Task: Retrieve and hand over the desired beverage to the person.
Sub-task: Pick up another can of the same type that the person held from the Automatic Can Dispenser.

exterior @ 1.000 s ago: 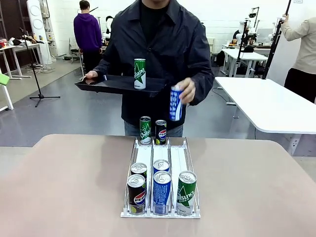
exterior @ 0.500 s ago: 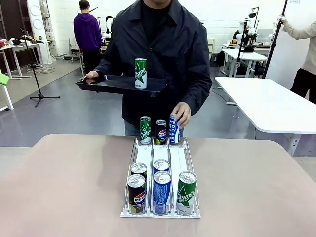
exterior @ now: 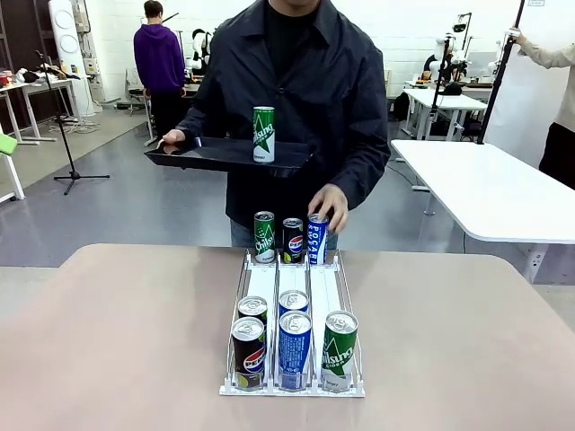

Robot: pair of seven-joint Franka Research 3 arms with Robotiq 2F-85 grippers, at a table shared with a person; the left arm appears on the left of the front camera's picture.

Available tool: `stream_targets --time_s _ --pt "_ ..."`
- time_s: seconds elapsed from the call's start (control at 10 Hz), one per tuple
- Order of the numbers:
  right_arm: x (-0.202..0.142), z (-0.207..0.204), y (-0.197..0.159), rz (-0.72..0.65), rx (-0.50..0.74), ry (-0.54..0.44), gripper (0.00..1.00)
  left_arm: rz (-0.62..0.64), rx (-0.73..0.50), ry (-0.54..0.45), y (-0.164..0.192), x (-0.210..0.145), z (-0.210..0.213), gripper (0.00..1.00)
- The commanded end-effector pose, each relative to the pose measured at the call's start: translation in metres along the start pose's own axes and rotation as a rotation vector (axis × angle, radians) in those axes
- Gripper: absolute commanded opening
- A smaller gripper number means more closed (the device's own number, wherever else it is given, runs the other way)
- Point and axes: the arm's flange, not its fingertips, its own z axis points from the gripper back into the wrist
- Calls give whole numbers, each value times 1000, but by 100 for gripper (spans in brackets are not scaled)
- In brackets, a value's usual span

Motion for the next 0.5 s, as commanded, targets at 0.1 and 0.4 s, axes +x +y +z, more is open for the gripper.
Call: stream_targets --time_s 0.1,0.4 --pt "-1 0 0 14 18 -3 100 -21 -14 -7 2 -1 1 100" --pt "-1 0 0 14 18 -3 100 -31 25 184 -52 46 -19 100"
